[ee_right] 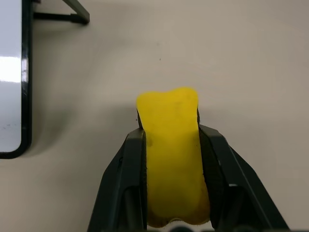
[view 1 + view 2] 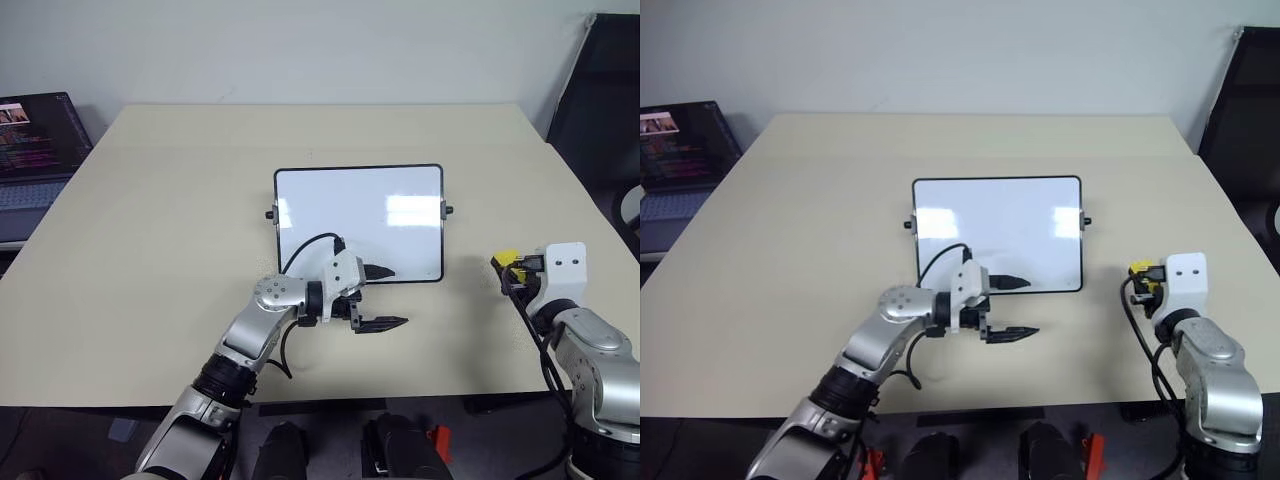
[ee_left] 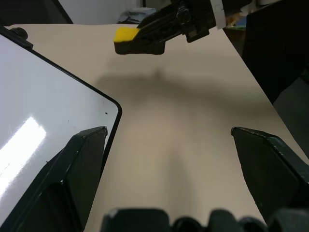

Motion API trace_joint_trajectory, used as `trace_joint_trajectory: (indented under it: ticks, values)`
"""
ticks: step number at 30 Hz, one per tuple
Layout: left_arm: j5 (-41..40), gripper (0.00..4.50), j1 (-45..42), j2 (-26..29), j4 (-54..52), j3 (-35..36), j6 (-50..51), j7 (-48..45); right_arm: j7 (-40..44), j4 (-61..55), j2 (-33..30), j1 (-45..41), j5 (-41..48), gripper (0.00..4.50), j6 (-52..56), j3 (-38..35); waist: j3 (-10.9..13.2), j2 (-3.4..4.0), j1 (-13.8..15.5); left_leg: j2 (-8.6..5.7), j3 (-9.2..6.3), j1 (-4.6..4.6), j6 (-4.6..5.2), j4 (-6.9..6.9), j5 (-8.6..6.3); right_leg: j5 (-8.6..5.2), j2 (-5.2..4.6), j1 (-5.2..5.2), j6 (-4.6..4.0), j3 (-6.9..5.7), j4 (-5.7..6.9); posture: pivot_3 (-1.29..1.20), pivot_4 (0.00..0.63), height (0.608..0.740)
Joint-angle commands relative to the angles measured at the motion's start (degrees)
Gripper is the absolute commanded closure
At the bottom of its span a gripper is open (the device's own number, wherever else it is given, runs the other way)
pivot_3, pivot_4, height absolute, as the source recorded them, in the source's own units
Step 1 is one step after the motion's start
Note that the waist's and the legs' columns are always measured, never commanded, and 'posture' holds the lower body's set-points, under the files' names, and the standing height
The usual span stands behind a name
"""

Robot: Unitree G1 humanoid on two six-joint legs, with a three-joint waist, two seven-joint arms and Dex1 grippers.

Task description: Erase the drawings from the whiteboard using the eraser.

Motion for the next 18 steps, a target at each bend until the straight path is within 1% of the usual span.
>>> trace_joint_trajectory:
  ticks: [1, 6, 18]
  values:
    - [-0.01, 0.00, -0.37, -0.04, -1.47, 0.21, -0.66, 0.01, -0.34, 0.43, -1.72, -1.28, 0.58, 3.38, -1.38, -1.06, 0.00, 0.00, 0.00, 0.00, 0.01, 0.00, 0.00, 0.00, 0.00, 0.00, 0.00, 0.00, 0.00, 0.01, 0.00, 0.00, 0.150, 0.740]
    - [0.92, 0.00, 0.05, -0.10, -1.55, 0.05, -1.13, 1.06, -0.85, 4.07, -2.45, -2.01, 0.70, 3.38, -2.52, -0.43, 0.00, 0.00, 0.03, 0.00, 0.00, 0.01, 0.00, 0.01, 0.00, 0.00, 0.00, 0.00, 0.00, 0.00, 0.01, 0.00, 0.150, 0.740]
    - [1.65, 0.00, -0.28, -0.17, -1.04, 0.17, -1.76, 1.55, -2.25, 6.51, -1.75, -3.05, 2.13, 3.38, -2.07, -0.28, 0.00, 0.00, 0.08, 0.00, 0.00, 0.00, 0.00, 0.02, 0.00, 0.00, 0.00, 0.00, 0.00, 0.02, 0.03, 0.00, 0.150, 0.740]
